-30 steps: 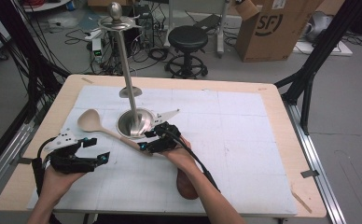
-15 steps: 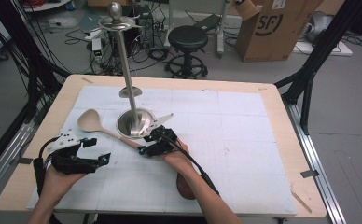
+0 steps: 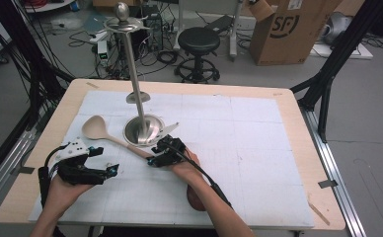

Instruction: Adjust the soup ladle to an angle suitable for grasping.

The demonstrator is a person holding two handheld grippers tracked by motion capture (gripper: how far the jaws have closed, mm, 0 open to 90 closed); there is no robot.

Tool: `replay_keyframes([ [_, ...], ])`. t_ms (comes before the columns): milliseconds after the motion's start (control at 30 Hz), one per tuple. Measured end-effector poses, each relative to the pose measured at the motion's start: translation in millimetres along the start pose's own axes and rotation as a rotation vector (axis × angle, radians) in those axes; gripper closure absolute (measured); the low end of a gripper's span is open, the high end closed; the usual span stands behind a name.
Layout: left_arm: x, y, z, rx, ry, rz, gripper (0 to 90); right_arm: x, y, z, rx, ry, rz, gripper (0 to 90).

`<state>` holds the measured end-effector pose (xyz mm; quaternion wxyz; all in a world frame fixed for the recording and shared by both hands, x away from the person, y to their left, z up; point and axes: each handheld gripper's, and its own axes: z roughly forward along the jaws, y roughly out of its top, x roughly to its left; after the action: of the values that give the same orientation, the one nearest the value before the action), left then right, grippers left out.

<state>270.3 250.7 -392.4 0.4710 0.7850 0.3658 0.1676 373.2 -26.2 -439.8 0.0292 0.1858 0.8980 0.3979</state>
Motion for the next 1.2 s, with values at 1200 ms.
replay_keyframes([
  [1200, -0.8, 0.9, -0.7, -0.006, -0.018, 0.006, 15.2, 1.3, 2.5, -23.2, 0.011, 0.064, -0.008, 66.8],
])
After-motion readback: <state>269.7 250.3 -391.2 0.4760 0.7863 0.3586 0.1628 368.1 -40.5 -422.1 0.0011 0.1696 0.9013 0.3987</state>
